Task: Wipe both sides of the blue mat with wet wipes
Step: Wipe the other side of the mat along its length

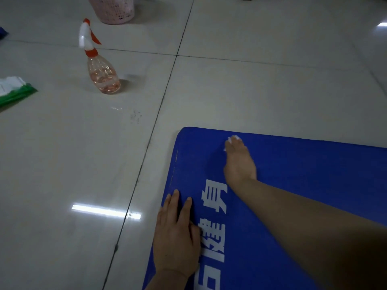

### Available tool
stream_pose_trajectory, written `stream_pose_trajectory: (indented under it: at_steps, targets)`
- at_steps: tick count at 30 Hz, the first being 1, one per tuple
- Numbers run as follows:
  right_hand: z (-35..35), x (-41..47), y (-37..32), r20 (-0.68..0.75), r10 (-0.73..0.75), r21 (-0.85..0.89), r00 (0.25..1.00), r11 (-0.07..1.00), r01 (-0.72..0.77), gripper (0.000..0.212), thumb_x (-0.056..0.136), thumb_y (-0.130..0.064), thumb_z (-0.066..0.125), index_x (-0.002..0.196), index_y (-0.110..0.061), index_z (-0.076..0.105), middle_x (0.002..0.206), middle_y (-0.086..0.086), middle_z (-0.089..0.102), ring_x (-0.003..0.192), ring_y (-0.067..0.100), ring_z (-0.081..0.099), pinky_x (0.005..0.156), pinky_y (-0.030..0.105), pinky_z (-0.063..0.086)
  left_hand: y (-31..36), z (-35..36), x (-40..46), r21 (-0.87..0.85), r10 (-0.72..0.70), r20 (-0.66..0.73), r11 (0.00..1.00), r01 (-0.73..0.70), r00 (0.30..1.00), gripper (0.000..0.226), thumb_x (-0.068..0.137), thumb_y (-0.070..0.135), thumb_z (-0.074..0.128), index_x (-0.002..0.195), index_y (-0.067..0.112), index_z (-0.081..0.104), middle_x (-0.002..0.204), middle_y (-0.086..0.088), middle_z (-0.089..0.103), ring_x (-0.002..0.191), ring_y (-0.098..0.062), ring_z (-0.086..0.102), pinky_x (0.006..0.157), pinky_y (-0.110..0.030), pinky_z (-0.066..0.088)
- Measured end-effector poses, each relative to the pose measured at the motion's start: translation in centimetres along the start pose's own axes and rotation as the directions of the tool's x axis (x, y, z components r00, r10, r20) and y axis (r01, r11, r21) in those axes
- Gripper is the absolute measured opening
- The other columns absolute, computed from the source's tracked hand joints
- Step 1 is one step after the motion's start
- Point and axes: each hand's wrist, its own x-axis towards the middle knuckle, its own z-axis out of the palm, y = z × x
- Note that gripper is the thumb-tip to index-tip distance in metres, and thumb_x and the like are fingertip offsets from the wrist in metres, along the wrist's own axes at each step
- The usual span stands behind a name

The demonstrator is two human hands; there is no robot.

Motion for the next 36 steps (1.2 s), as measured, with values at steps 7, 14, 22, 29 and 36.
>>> stream_pose_trajectory:
  at_steps: [7, 14, 22, 29, 36]
  targets:
    - [-1.8, -3.3, -6.6, 0.021, -0.42, 0.4, 0.907, 0.835, 0.377, 0.054, 0.099, -0.003, 0.033, 0.15, -0.009, 0.018, 0.159, 0.006, 0.007, 0.146, 0.019, -0.001, 0.117, 0.031, -0.005, 0.3, -0.4, 0.1, -0.003, -0.021, 0.067, 1.0, 0.021, 0.998, 0.052, 0.081, 0.025, 0.048, 0.131, 0.015, 0.054, 0.144, -0.013, 0.046, 0.134, -0.024, 0.031, 0.102, -0.05, 0.037]
    - [0.3, -4.2, -1.1, 0.027, -0.057, 0.222, 0.998, 0.974, 0.049, 0.07, 0.097, -0.01, 0.038, 0.149, -0.006, -0.009, 0.158, 0.008, -0.009, 0.145, 0.024, -0.011, 0.119, 0.033, -0.003, 0.2, -0.1, 0.4, -0.011, -0.004, 0.057, 1.0, 0.004, 0.998, 0.06, 0.068, 0.013, 0.077, 0.125, 0.01, 0.061, 0.139, -0.017, 0.051, 0.13, -0.026, 0.034, 0.096, -0.054, 0.042]
    - [1.6, -7.7, -3.7, -0.081, -0.287, 0.287, 0.954, 0.91, 0.298, 0.065, 0.097, -0.006, 0.039, 0.151, -0.008, 0.002, 0.159, 0.006, -0.005, 0.146, 0.02, -0.007, 0.119, 0.03, -0.001, 0.3, -0.6, 0.1, -0.153, -0.043, 0.001, 0.987, 0.043, 0.999, 0.047, 0.086, 0.005, 0.06, 0.132, 0.012, 0.058, 0.15, -0.008, 0.041, 0.136, -0.027, 0.038, 0.108, -0.04, 0.033]
    - [1.9, -9.9, -3.0, -0.048, 0.005, 0.17, 0.999, 0.985, 0.003, 0.069, 0.1, -0.023, 0.037, 0.148, -0.001, -0.008, 0.158, 0.013, -0.006, 0.146, 0.028, -0.006, 0.117, 0.038, -0.003, -0.3, -1.5, -2.4, -0.091, -0.009, 0.013, 0.996, 0.01, 1.0, 0.045, 0.085, 0.005, 0.068, 0.129, 0.006, 0.059, 0.145, -0.015, 0.045, 0.132, -0.032, 0.045, 0.1, -0.049, 0.047]
    - [1.7, -12.2, -8.1, -0.149, -0.428, 0.33, 0.892, 0.829, 0.452, 0.068, 0.096, -0.005, 0.042, 0.151, -0.008, 0.001, 0.159, 0.005, -0.006, 0.145, 0.016, -0.008, 0.11, 0.025, -0.018, -0.8, -1.7, -2.8, -0.189, -0.09, -0.005, 0.978, 0.087, 0.996, 0.047, 0.084, -0.001, 0.064, 0.13, 0.007, 0.057, 0.144, -0.008, 0.046, 0.129, -0.021, 0.047, 0.105, -0.028, 0.036]
